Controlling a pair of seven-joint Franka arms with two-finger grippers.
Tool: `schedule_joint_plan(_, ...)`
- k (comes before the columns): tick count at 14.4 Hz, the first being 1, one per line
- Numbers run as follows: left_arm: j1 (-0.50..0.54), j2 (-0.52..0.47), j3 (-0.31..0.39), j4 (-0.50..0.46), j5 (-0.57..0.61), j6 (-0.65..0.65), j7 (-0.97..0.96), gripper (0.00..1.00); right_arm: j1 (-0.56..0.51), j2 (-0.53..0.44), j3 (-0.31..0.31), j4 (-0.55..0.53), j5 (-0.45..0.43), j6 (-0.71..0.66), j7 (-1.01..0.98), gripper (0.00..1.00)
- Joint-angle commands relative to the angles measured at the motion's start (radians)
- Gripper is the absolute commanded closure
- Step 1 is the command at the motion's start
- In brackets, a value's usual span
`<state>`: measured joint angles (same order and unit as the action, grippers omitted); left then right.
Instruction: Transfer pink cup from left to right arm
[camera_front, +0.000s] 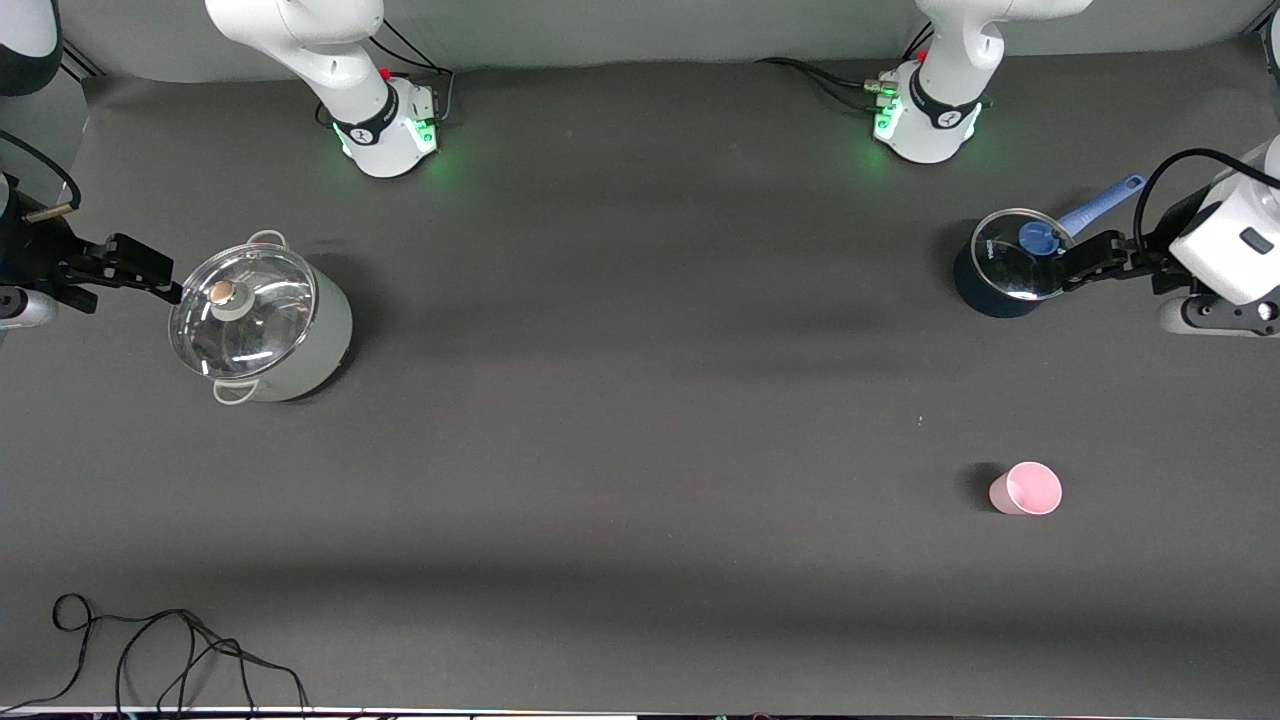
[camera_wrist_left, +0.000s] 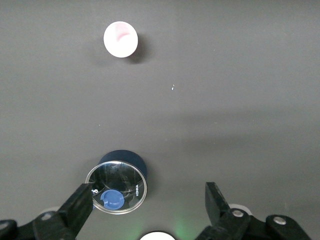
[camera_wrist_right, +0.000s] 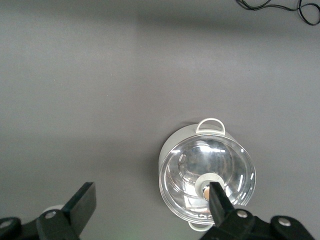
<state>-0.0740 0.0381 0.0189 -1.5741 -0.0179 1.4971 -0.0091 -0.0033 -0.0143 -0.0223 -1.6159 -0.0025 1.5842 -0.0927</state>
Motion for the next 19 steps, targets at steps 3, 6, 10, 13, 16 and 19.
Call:
schedule_joint_plan(3,-0.015,-0.021,0.010,0.003,0.024,-0.023,0.008,0.00,0.008,-0.006,-0.005,0.000,0.010,0.011,0.004,0.00)
schedule_joint_plan(6,-0.016,-0.024,0.009,0.003,0.039,-0.028,0.008,0.00,0.009,-0.006,-0.005,0.001,0.010,0.011,0.004,0.00)
schedule_joint_plan(10,-0.018,-0.020,0.009,0.012,0.039,-0.028,0.008,0.00,0.009,-0.006,-0.004,-0.002,0.010,0.011,0.005,0.00)
schedule_joint_plan(13,-0.020,-0.011,0.009,0.028,0.039,-0.028,0.020,0.00,0.009,-0.006,-0.002,-0.001,0.010,0.011,0.005,0.00)
schedule_joint_plan(16,-0.013,-0.009,0.010,0.048,0.042,-0.018,0.117,0.00,0.011,-0.006,-0.002,-0.002,0.010,0.011,0.007,0.00)
schedule_joint_plan(19,-0.006,0.006,0.018,0.077,0.044,0.009,0.376,0.00,0.016,-0.007,-0.001,-0.002,0.010,0.011,0.007,0.00)
